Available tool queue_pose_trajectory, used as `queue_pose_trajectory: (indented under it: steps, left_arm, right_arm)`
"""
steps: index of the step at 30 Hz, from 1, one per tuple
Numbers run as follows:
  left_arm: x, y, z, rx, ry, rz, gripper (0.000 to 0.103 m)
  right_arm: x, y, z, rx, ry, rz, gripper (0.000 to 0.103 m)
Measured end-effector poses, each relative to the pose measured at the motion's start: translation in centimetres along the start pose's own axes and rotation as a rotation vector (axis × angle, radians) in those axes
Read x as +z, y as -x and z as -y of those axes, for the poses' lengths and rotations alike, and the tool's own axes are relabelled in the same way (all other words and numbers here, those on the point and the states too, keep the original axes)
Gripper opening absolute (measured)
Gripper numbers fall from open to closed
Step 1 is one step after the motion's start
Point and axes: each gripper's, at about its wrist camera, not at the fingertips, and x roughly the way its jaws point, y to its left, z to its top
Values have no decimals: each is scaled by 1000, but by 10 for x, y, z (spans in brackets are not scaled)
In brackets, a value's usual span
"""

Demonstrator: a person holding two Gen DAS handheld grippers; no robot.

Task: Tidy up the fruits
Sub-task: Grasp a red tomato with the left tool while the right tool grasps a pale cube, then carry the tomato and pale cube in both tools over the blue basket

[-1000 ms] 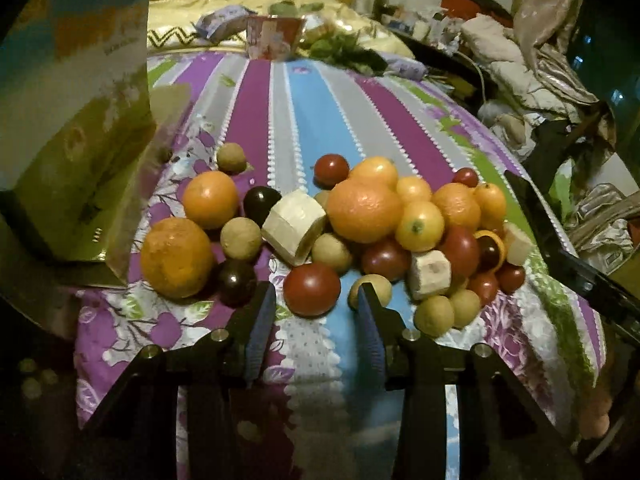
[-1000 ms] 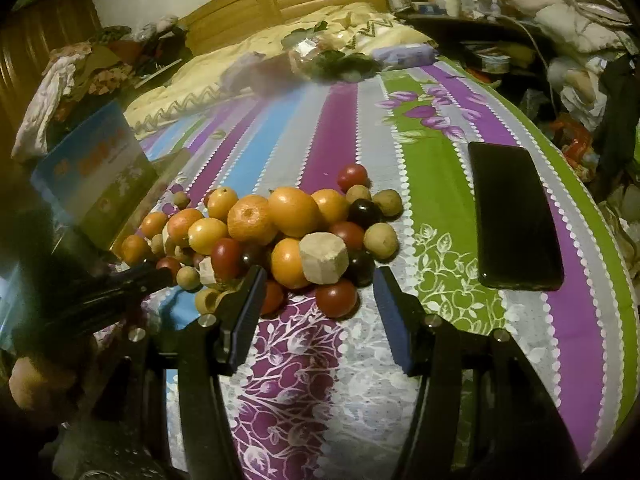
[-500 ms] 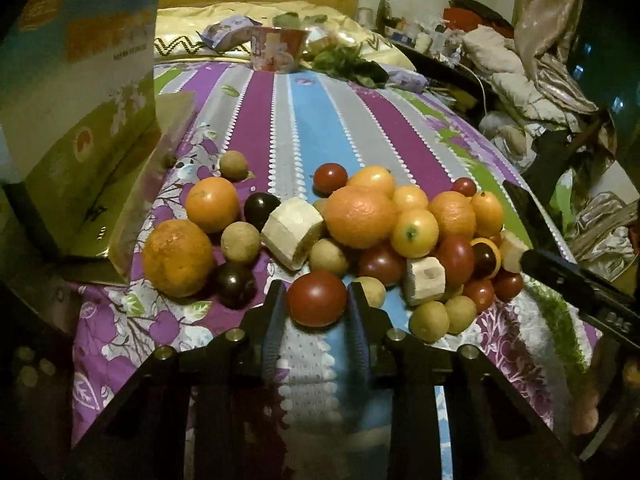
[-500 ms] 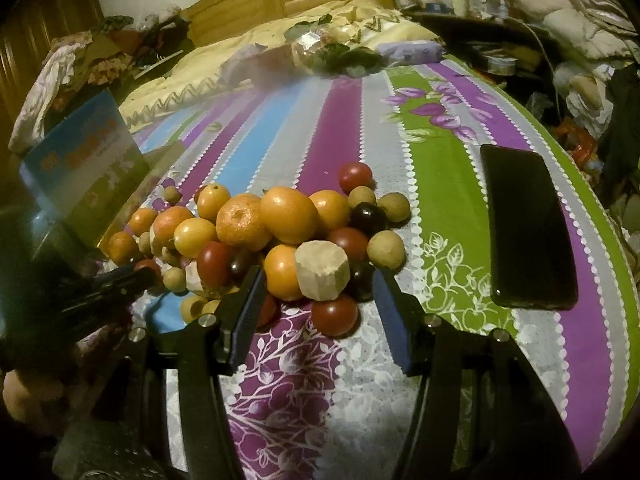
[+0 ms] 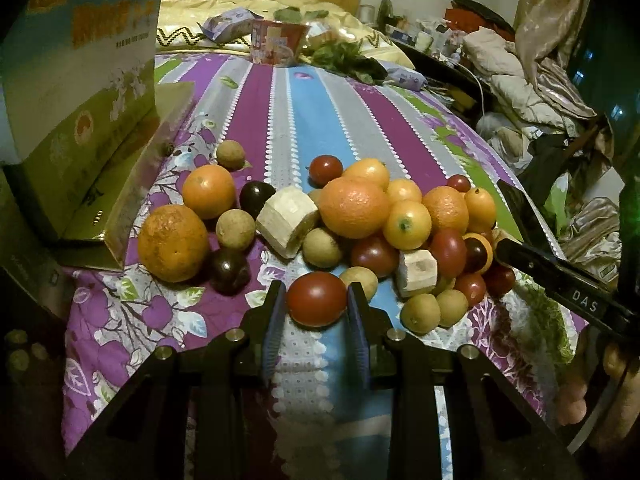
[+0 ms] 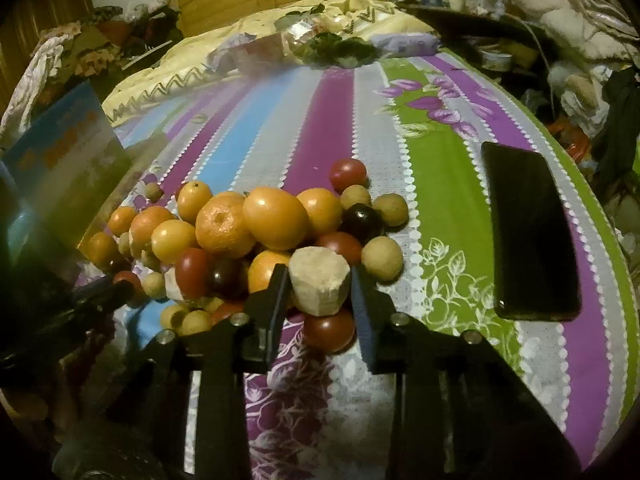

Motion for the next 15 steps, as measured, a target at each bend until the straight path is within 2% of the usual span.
queue_pose_trajectory:
  steps: [6,11,13,15]
  left_arm:
    - [-9,27,4,4,-23,21,32]
    - [-43,36,8,-16,-56,-26,32]
    - [-55,31,4,-17,-41,-56,32]
    - [-62,31,1,-26,-29,-49,35]
  right_arm:
    - [-22,37,-15,-8,8,51,32]
    - [-70,50,-31,9,41,-2,32]
    - [-83,46,-33,12,52,-35,32]
    - [-92,41,-33,8,57,-55,32]
